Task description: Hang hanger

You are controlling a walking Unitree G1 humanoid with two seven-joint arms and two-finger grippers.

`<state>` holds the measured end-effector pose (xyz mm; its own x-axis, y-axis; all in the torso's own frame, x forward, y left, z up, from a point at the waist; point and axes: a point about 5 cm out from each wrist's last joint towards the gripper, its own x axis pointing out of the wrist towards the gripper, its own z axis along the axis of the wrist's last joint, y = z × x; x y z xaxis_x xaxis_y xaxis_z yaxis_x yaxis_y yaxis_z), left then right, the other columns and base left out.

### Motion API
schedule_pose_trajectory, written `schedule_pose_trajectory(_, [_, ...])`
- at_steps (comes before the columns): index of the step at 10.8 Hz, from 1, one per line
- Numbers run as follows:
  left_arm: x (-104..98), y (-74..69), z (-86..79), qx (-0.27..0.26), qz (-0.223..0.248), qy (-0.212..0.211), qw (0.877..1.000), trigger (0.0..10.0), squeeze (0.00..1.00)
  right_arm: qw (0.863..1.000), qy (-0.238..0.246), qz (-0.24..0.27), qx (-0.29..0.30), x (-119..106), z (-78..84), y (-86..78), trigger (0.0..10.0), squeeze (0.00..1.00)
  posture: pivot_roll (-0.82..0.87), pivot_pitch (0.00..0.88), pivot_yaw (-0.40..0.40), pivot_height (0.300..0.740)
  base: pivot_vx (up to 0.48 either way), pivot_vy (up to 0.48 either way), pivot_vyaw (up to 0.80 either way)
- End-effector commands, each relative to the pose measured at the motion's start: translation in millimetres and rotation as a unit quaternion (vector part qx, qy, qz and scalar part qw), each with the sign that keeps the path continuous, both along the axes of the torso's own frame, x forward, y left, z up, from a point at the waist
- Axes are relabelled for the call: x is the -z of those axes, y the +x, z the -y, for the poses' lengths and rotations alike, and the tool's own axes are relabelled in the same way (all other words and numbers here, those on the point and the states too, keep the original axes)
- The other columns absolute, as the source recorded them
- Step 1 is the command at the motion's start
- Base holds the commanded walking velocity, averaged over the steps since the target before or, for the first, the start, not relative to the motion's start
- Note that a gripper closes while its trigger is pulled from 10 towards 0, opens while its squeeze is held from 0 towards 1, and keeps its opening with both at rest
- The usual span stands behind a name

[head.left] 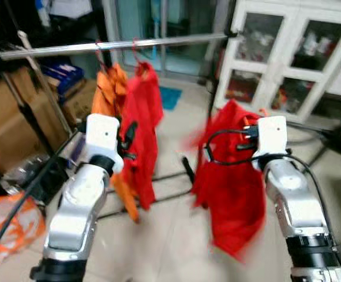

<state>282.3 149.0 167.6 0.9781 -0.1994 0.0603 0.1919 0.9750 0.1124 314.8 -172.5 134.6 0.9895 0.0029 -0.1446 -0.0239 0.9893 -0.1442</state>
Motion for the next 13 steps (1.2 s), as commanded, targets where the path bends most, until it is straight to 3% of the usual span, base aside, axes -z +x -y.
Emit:
schedule_pose_trajectory(1, [-4,1.0,-6.6,-0.007,0.004,0.006,1.0,10.0,0.0,0.999,0.012,0.035,-0.014,-15,-9.7,3.9,10.0,0.0,0.04,0.011,-0.001,0.74,0.442,0.0,0.0])
schedule_pose_trajectory(3, [-5,0.8,-6.2,-0.005,0.004,0.009,1.0,10.0,0.0,0.999,0.004,0.042,-0.026,-22,-13.2,7.4,10.0,0.0,0.04,0.016,-0.005,0.74,0.441,0.0,0.0])
schedule_pose_trajectory(5, [-4,-1.0,-5.6,-0.004,0.002,0.01,1.0,10.0,0.0,0.998,-0.004,0.047,-0.033,-23,-17.2,9.1,10.0,0.0,0.05,0.013,-0.012,0.74,0.442,0.0,0.8])
schedule_pose_trajectory(7, [-4,-1.1,-4.3,-0.002,0.001,0.012,1.0,10.0,0.0,0.997,0.039,0.06,-0.011,-33,-13.8,13.8,10.0,0.0,0.04,0.01,-0.01,0.74,0.444,0.0,0.0])
schedule_pose_trajectory(11, [-3,-4.9,9.6,0.058,-0.009,0.03,0.998,10.0,0.0,0.997,-0.005,0.076,-0.004,-47,-8.8,21.6,10.0,0.0,0.04,0.0,-0.007,0.74,0.427,0.0,0.0])
schedule_pose_trajectory(13, [0,-7.9,11.2,0.076,-0.022,0.028,0.996,10.0,0.0,0.997,-0.019,0.07,-0.007,-49,-8.2,29.1,10.0,0.0,0.04,0.0,-0.009,0.74,0.0,0.0,0.0])
